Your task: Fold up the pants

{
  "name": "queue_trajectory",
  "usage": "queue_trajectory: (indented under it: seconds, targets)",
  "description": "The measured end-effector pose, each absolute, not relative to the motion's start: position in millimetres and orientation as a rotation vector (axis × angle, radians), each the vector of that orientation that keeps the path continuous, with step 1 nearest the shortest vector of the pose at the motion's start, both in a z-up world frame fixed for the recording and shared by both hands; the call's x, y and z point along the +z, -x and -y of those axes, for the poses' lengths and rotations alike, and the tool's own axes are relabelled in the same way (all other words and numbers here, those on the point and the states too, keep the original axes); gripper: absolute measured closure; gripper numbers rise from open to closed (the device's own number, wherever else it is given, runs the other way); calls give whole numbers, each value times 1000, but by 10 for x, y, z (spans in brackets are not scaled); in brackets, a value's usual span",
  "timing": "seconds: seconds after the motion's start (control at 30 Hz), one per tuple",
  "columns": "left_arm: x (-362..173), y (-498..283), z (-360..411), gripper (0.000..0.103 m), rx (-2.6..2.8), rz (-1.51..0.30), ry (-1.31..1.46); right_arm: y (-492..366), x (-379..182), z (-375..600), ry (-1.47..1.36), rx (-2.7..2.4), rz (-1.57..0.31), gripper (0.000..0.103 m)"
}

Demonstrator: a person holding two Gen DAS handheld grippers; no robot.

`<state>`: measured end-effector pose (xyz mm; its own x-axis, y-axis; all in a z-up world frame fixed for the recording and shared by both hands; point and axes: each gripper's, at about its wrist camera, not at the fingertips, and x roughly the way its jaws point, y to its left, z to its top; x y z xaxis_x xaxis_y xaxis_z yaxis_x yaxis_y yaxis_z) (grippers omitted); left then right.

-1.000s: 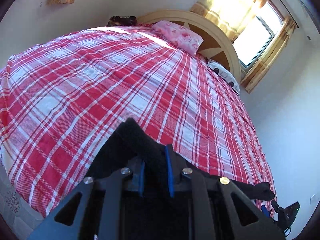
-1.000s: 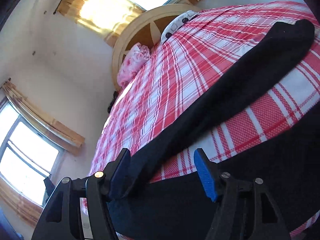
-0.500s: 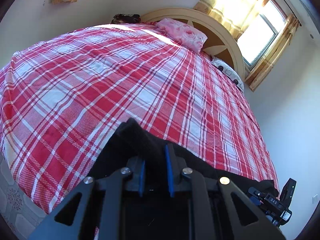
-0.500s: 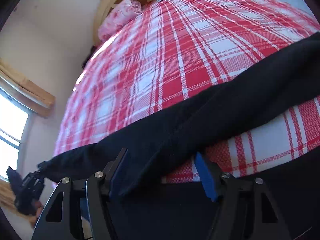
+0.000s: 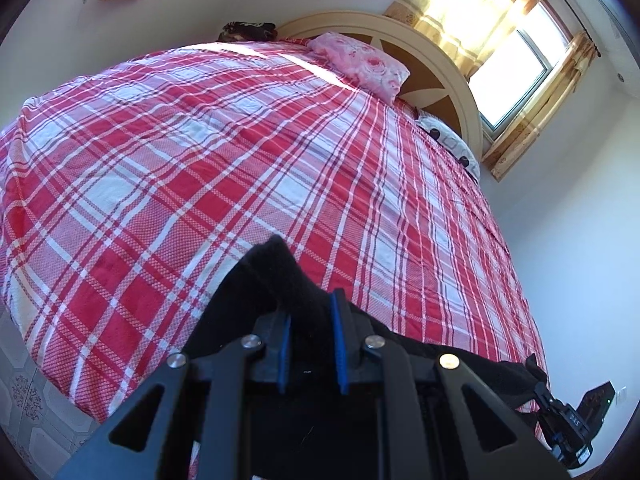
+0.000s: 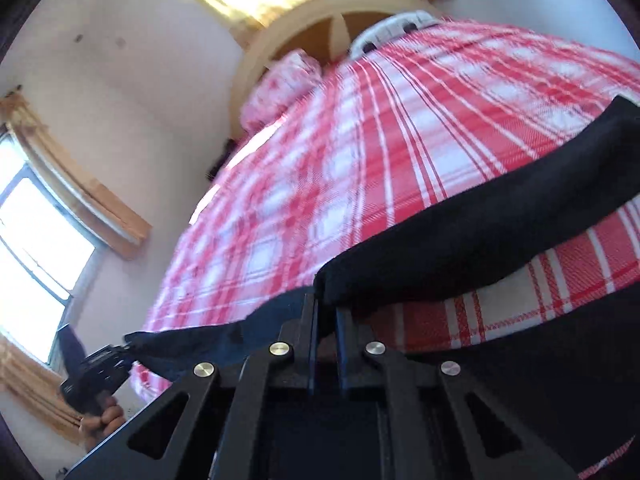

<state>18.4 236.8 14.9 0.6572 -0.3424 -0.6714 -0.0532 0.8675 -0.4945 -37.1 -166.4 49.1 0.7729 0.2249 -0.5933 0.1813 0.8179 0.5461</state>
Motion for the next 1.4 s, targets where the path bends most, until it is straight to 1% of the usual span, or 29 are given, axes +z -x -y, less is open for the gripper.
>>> queue_trajectory:
  seconds: [0.1, 0.23, 0.43, 0.47, 0.5, 0.53, 0.57, 0.63, 0.7, 0.73, 0.9, 0.97, 1.1, 1.17, 1.23, 1.3, 1.33, 1.4]
  targets:
    - [126, -100, -2431, 84, -160, -857, 485, 615, 569, 1567, -620, 64, -678, 95]
    - [-70, 51, -2490, 84, -140, -906, 436, 957, 468, 1352, -571, 98, -707, 95]
    - [-448, 189, -2437, 84, -49, -943, 301, 1265, -19, 1195, -536, 47, -789, 95]
    - [-520, 191, -2424, 79, -23, -947, 273, 1285, -90, 1178, -535, 41, -800, 95]
    - [-605, 189, -2414, 76, 5, -959, 250, 1299, -176, 1164, -534, 37, -807, 95]
    - [-661, 202, -2417, 76, 14, -964, 247, 1297, -265, 1153, -524, 29, -816, 94]
    - [-657, 235, -2428, 75, 10, -941, 250, 1284, -342, 1135, -515, 21, -828, 93]
    - [-608, 266, -2423, 68, 27, -936, 209, 1255, -447, 1120, -504, 18, -866, 92]
    - [-571, 297, -2438, 48, 74, -940, 146, 1267, -446, 1105, -499, 21, -868, 91]
    - [-550, 320, -2471, 45, 109, -940, 111, 1268, -439, 1105, -498, 27, -883, 91]
    - [-250, 473, -2726, 44, 266, -850, 54, 1273, -369, 1158, -486, 61, -936, 88]
    - [-87, 484, -2752, 40, 294, -794, 65, 1328, -231, 1188, -460, 49, -916, 88]
    - [62, 362, -2463, 38, 180, -740, 36, 1358, 100, 1395, -425, -26, -832, 87]
    - [30, 264, -2244, 38, 117, -742, 23, 1401, 285, 1552, -421, -89, -748, 84]
    - [-56, 139, -2044, 38, 46, -761, 53, 1344, 455, 1800, -413, -190, -678, 67]
    - [-211, 3, -1890, 38, 0, -812, 97, 1264, 567, 2016, -403, -274, -619, 59]
    - [-266, -37, -1843, 38, -12, -837, 107, 1212, 613, 2114, -399, -313, -596, 56]
    - [-413, -105, -1746, 38, -30, -883, 125, 999, 706, 2388, -394, -381, -581, 56]
